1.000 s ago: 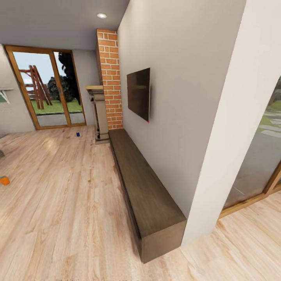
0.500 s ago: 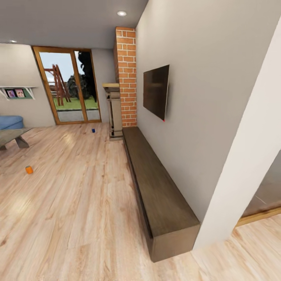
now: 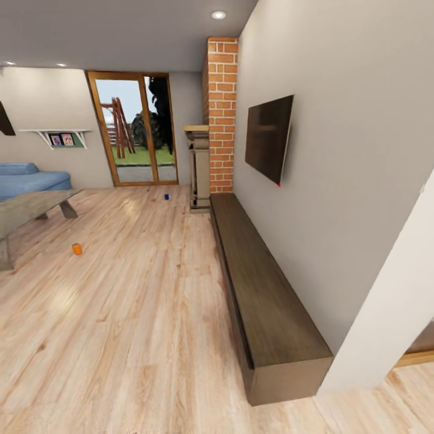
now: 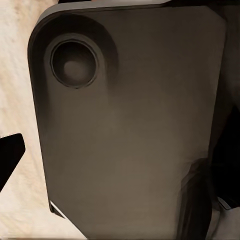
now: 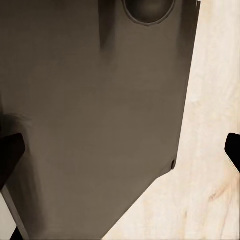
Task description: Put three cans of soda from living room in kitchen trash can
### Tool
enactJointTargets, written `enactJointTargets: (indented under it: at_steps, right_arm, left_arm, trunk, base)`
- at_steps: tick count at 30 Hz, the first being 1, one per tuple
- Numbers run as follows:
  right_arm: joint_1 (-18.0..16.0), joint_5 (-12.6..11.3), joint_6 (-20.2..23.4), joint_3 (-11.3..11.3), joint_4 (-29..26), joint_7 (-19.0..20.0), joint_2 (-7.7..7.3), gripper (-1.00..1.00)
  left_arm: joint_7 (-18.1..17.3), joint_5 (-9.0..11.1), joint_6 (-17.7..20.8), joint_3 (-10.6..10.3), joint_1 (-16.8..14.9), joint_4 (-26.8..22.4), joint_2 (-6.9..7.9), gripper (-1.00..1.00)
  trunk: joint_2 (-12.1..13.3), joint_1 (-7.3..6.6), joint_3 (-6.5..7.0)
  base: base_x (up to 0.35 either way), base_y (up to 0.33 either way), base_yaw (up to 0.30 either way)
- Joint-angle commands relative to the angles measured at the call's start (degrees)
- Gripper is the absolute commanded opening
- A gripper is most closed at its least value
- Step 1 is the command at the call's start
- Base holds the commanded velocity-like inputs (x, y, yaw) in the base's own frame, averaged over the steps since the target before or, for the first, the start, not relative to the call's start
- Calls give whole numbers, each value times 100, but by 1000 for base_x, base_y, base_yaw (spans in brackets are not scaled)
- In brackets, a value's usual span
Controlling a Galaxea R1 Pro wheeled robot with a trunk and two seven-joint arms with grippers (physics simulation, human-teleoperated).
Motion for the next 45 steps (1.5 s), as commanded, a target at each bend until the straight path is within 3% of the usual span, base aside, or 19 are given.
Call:
enactJointTargets:
  at_steps: [1, 23, 45]
  right_arm:
    - [0, 0, 0, 0, 0, 0, 1, 100]
    - [0, 14, -12, 0, 0, 4, 6, 100]
    - [0, 16, -9, 0, 1, 0, 13, 100]
  left_arm:
    - [0, 0, 0, 0, 0, 0, 0, 100]
    - [9, -8, 0, -6, 0, 0, -26, 100]
    - [9, -9, 0, -9, 0, 0, -35, 100]
  trunk:
    - [0, 0, -6]
    - [0, 0, -111]
    - [0, 0, -13]
  base:
    - [0, 0, 247]
    - [0, 0, 247]
    - [0, 0, 221]
